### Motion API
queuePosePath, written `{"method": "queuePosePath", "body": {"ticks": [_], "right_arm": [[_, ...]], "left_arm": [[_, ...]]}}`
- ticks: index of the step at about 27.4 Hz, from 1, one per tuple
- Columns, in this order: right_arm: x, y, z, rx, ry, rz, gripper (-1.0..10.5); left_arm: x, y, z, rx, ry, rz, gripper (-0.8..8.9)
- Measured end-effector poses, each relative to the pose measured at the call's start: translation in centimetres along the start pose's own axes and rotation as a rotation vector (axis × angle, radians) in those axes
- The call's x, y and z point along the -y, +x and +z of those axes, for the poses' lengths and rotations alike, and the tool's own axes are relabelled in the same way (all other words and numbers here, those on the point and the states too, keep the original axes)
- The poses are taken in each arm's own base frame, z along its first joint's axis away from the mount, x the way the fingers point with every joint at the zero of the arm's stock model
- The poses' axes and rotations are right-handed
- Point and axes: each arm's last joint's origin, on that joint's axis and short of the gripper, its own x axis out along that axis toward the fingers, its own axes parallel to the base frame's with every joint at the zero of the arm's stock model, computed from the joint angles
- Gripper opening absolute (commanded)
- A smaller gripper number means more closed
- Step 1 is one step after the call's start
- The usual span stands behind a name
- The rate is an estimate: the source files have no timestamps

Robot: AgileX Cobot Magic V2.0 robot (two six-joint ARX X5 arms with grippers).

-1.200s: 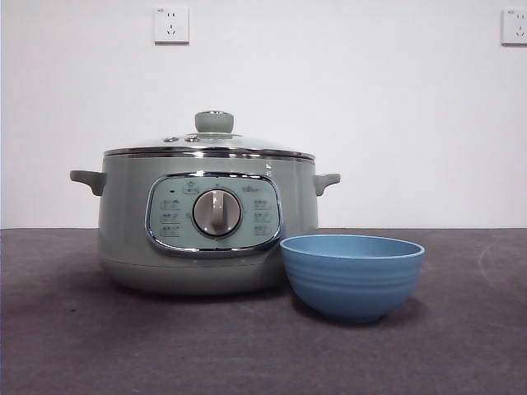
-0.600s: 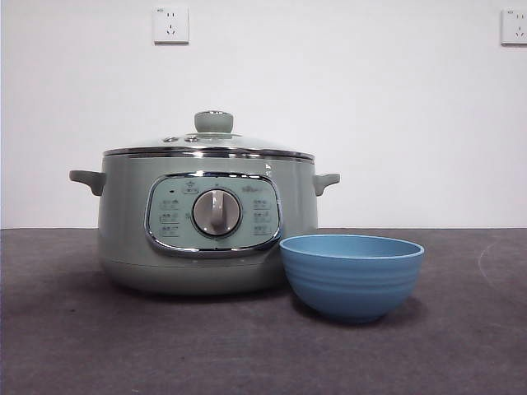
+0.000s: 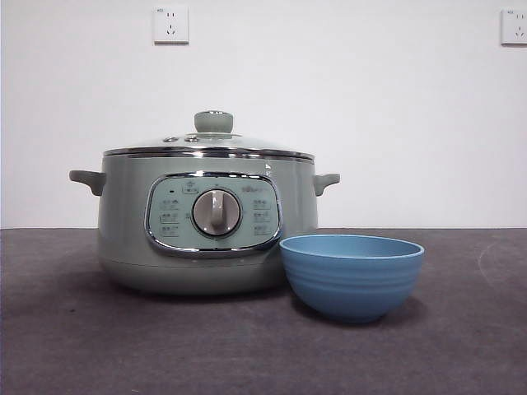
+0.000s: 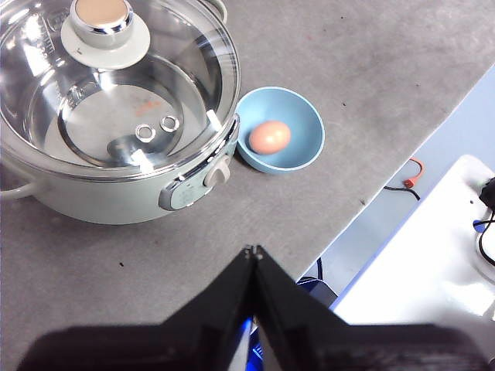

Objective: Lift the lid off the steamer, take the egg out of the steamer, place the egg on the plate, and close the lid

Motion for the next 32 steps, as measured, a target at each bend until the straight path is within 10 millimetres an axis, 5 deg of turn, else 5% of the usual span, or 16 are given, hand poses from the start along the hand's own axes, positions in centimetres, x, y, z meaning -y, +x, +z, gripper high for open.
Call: {"method": "queuePosePath", "body": {"ticks": [10, 18, 24, 32], "right_arm": [[0.0, 0.0, 0.0, 0.000, 0.000, 0.000, 0.0], [0.0, 0.0, 0.0, -0.001, 0.000, 0.000, 0.0], [0.0, 0.0, 0.0, -0.001, 0.000, 0.000, 0.0], [0.0, 0.0, 0.0, -0.001, 0.000, 0.000, 0.0]], "left_arm": [[-0.2, -0.2, 0.7, 0.078, 0.049, 0.063, -0.04], [-1.2, -4.6, 3.0, 0.619, 0.327, 0.316, -0.03], [-2.8, -5.2, -0.5, 0.823, 0.366, 0.536, -0.04], [-5.0, 0.4, -8.7, 0.825, 0.335, 0.659, -0.03]]}}
